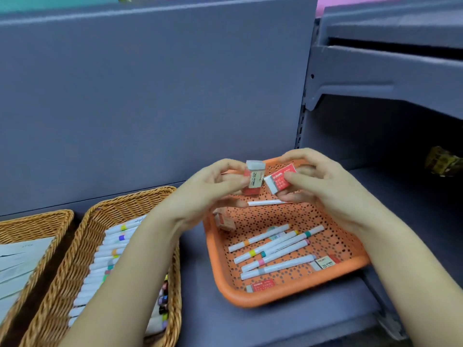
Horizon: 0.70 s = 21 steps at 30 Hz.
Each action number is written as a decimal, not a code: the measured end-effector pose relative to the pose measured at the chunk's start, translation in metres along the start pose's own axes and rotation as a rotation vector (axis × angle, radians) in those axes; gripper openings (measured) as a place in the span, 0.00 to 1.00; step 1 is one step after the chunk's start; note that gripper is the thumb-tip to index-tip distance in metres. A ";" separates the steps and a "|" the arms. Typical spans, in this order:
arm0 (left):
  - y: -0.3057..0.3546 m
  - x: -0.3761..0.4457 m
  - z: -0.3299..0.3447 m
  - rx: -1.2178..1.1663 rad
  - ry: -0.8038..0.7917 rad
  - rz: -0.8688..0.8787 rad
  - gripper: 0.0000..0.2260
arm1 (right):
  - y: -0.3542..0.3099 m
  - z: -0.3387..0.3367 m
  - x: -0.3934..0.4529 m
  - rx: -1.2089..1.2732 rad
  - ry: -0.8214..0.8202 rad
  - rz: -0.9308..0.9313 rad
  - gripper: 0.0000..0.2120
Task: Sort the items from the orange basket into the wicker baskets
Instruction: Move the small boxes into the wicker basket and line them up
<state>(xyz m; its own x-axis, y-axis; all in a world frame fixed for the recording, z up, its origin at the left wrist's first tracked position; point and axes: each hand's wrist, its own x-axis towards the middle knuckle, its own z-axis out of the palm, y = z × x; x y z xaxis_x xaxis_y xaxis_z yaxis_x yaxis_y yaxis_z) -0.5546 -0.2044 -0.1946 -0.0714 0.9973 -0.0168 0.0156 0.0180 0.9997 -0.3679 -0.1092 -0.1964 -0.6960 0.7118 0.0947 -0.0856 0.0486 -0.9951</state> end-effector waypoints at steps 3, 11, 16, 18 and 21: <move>0.006 -0.010 -0.003 -0.056 -0.014 0.085 0.15 | -0.007 0.008 -0.005 0.075 0.034 -0.068 0.10; 0.003 -0.044 -0.010 -0.090 0.151 0.293 0.15 | -0.011 0.035 -0.021 0.038 -0.009 -0.163 0.16; -0.008 -0.059 -0.008 -0.101 0.239 0.322 0.14 | -0.005 0.050 -0.025 -0.034 -0.045 -0.199 0.15; -0.011 -0.061 -0.009 -0.073 0.271 0.320 0.14 | -0.003 0.052 -0.026 -0.075 -0.040 -0.210 0.13; -0.016 -0.062 -0.008 -0.058 0.293 0.324 0.14 | 0.002 0.052 -0.027 -0.100 -0.012 -0.206 0.11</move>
<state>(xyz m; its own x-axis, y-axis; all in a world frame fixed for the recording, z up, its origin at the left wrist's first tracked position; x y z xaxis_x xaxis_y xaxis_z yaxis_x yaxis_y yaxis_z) -0.5586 -0.2673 -0.2091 -0.3520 0.8883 0.2949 0.0284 -0.3049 0.9520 -0.3863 -0.1653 -0.1994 -0.6797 0.6710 0.2961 -0.1563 0.2619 -0.9523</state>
